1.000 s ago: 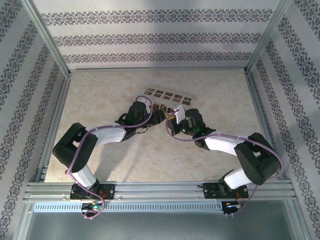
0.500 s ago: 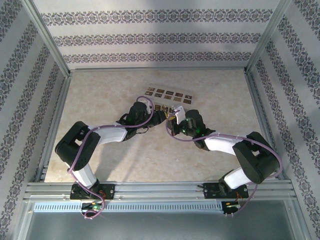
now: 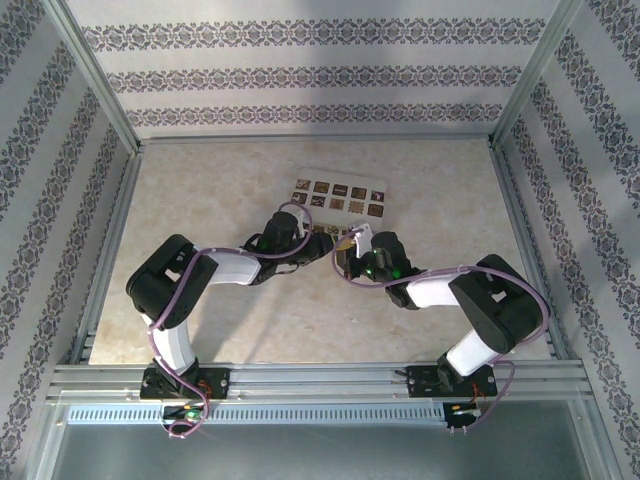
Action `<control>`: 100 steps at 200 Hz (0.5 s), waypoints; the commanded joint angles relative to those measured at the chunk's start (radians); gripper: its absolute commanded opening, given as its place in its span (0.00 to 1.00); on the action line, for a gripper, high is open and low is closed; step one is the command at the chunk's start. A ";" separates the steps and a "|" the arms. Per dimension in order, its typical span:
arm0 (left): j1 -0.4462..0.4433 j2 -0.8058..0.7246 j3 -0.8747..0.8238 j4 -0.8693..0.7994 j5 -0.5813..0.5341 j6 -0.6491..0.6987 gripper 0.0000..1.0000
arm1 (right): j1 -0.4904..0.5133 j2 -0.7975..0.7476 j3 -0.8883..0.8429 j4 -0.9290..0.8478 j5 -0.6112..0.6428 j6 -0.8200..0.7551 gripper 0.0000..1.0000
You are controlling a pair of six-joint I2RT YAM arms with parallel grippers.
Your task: Unlock the padlock with the key
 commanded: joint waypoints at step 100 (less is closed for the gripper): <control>0.062 -0.182 -0.186 0.100 -0.043 -0.038 0.48 | -0.011 0.060 -0.031 0.229 0.001 0.275 0.00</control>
